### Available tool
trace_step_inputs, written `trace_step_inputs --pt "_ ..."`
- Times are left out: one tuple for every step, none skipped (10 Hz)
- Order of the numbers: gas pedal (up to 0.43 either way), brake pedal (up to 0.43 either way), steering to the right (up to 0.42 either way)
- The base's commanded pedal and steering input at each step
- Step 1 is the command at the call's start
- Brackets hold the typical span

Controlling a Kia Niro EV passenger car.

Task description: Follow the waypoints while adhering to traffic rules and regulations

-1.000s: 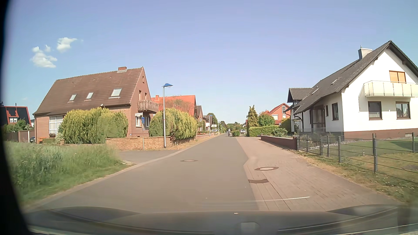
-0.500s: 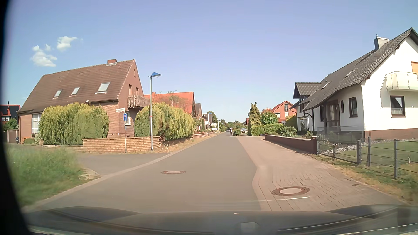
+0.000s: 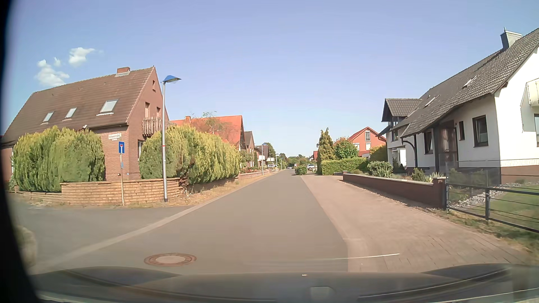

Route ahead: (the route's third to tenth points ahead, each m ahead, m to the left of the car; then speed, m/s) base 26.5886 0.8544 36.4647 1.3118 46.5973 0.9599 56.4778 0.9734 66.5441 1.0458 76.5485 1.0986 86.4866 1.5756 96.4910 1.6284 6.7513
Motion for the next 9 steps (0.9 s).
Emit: trace_step_inputs --pt "0.079 0.006 0.025" --pt "0.079 0.006 0.023" --pt "0.087 0.006 0.018" --pt "0.098 0.006 0.011" --pt "0.110 0.006 0.009" --pt "0.118 0.006 0.009" --pt "0.118 0.006 0.009" --pt "0.118 0.006 0.007" --pt "0.118 0.006 0.003"
